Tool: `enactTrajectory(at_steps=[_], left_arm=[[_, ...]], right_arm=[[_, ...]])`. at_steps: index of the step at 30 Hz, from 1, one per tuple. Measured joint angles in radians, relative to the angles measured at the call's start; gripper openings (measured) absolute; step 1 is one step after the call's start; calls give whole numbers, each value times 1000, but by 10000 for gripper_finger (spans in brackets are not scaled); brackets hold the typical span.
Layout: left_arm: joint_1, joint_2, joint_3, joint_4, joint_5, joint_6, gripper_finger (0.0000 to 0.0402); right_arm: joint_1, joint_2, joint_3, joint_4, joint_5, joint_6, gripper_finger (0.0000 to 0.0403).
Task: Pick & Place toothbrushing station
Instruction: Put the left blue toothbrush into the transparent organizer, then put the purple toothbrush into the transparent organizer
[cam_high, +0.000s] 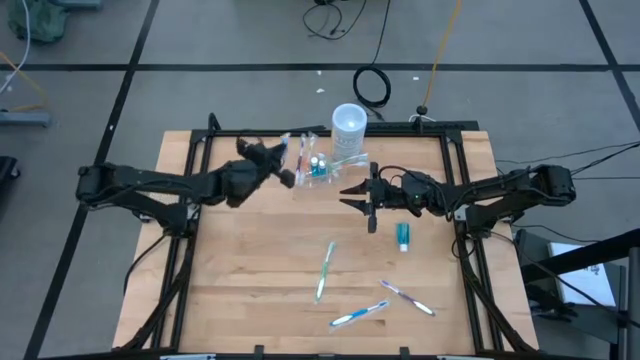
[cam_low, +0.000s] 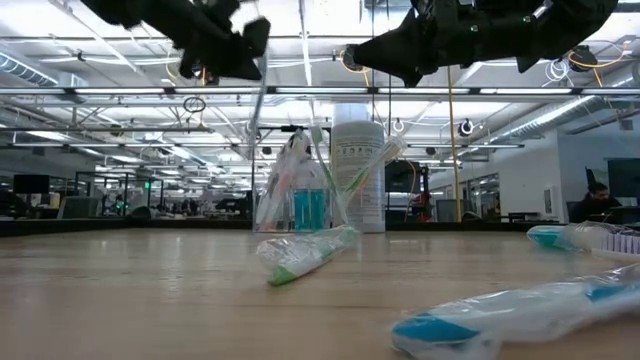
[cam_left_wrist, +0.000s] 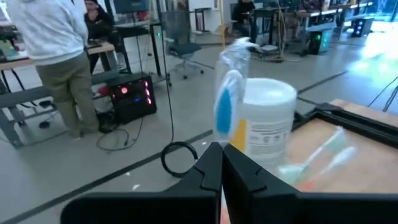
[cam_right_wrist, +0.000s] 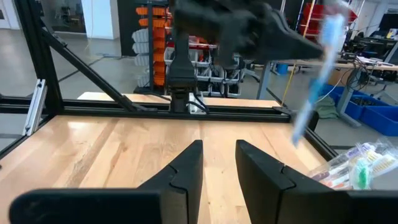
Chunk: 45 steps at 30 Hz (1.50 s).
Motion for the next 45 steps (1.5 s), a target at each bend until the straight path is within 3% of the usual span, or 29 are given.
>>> enactTrajectory(at_steps=[4,8,17,23,33,45], left_arm=[[73,85,-1,75,86,2,1],[118,165,0,85,92,-49,1],[134,364,-1,82,144,-160,1],[166,431,2,56,184,-189,4],[146,400,0,-17,265,-152,32],[56,164,-2,-213,276,-147,109]], right_arm=[[0,0,0,-2,0,0,89],[0,0,0,-3,0,0,89],[0,0,0,-4,0,-4,89],[0,0,0,-5,0,-4,89],[0,0,0,-9,0,-4,89],[0,0,0,-24,-1,5,89]])
